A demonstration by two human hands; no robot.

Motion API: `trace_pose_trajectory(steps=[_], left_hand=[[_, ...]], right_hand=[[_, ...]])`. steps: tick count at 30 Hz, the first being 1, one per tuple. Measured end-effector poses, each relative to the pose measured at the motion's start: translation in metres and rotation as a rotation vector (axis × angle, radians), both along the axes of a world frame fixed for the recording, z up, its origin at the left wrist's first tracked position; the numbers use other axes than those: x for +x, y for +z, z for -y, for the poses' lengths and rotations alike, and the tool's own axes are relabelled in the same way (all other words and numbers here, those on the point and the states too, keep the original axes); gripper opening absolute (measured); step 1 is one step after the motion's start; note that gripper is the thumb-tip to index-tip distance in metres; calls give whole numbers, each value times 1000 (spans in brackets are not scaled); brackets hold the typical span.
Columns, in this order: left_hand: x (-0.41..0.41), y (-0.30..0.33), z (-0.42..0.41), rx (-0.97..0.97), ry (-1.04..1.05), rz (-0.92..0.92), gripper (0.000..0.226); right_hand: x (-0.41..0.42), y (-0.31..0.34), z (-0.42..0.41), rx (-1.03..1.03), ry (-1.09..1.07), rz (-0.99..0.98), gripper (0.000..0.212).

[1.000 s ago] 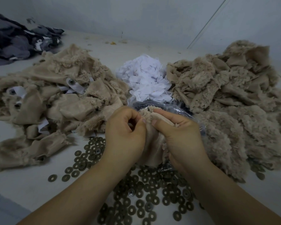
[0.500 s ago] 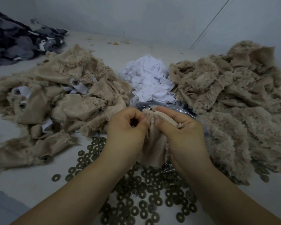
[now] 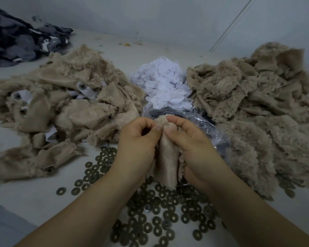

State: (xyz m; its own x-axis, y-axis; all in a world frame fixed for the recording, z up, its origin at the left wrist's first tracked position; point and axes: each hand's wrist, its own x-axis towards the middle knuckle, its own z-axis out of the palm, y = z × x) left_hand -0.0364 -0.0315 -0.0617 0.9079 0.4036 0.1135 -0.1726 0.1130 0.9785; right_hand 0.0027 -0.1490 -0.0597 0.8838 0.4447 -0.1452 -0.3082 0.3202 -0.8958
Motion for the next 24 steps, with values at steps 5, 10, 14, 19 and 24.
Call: trace_pose_trajectory(steps=[5,10,14,19,24], left_hand=[[-1,-1,-1,12,4,-11,34],[0,0,-4,-7,35,46,34],[1,2,-9,-15,26,97,25],[3,-1,-7,57,7,83,23],[0,-1,-5,12,-60,54,19]], right_hand=[[0,5,1,70,-28,-104,29],[2,6,1,33,-152,-206,35],[-2,14,2,14,4,-294,50],[-9,18,0,45,44,-284,52],[-11,20,-1,121,79,-328,46]])
